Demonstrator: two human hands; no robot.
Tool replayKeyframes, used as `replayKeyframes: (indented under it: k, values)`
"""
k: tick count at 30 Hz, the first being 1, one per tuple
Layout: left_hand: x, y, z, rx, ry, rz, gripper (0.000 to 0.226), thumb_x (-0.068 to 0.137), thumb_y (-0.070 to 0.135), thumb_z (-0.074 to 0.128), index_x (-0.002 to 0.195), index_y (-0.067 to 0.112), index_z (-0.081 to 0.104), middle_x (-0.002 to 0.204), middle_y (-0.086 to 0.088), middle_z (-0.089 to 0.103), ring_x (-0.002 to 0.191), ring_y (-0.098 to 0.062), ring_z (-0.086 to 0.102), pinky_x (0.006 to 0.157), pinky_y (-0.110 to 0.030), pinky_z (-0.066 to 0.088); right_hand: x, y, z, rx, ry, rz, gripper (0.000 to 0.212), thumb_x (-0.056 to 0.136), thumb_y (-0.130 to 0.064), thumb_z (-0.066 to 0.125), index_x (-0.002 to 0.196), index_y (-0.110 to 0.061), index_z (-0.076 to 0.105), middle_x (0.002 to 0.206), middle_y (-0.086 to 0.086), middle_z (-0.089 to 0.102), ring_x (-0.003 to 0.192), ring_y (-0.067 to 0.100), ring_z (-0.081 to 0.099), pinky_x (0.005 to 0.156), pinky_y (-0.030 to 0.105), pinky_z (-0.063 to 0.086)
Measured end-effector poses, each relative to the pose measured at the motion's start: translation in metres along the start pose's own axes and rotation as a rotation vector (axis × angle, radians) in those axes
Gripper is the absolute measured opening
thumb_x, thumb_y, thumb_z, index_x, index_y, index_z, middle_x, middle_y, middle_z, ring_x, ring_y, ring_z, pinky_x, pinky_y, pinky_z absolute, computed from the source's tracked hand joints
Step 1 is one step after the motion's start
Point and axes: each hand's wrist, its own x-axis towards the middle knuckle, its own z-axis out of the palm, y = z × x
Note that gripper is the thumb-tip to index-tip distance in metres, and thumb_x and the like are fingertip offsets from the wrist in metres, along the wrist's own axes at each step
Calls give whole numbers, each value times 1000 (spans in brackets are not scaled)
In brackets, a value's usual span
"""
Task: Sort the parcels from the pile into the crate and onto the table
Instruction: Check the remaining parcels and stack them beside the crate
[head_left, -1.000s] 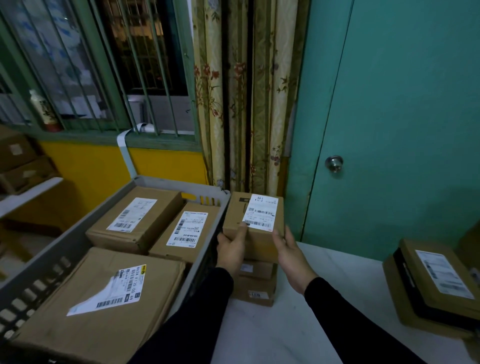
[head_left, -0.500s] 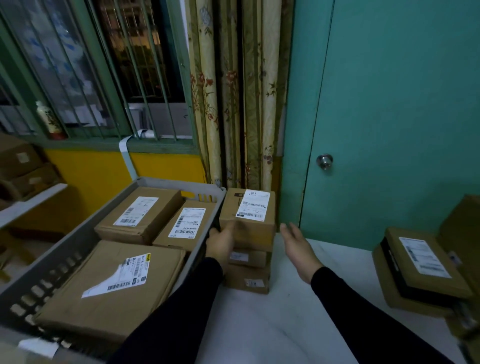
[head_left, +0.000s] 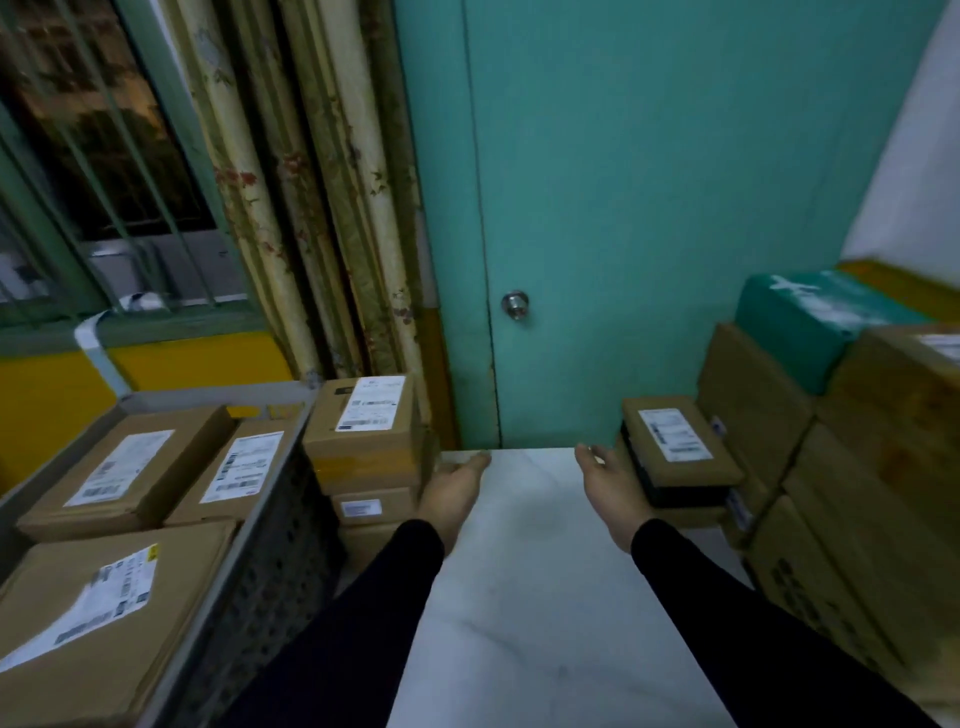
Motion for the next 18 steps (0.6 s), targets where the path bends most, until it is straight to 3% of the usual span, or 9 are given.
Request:
replayKeyframes:
  k: [2, 5, 12, 18]
  values:
    - [4, 0, 24, 76, -30, 3, 55, 102, 49, 51, 139, 9, 50, 132, -13, 59, 106, -25, 60, 82, -31, 44, 3, 11, -23, 20, 57, 3, 50, 104, -38, 51, 146, -9, 50, 149, 11, 51, 136, 30, 48, 103, 32, 37]
    - [13, 1, 67, 157, -85, -5, 62, 101, 51, 51, 141, 4, 48, 149, -20, 47, 133, -36, 48, 109, -45, 43, 12, 33, -65, 20, 155, 0, 44, 106, -29, 50, 142, -5, 53, 144, 13, 54, 133, 33, 49, 102, 35, 39]
    - [47, -7, 135, 202, -207, -29, 66, 98, 56, 52, 145, 10, 44, 147, -13, 48, 132, -32, 47, 108, -41, 39, 38, 76, -121, -39, 242, 104, 41, 106, -34, 48, 130, -3, 59, 131, 13, 63, 117, 35, 58, 104, 50, 46]
    - [80, -14, 192, 243, -278, -50, 54, 101, 45, 52, 138, 6, 49, 143, -17, 52, 130, -34, 50, 107, -42, 41, 82, 102, -141, -70, 286, 98, 37, 105, -33, 48, 132, -9, 57, 128, 13, 63, 114, 33, 60, 101, 50, 50]
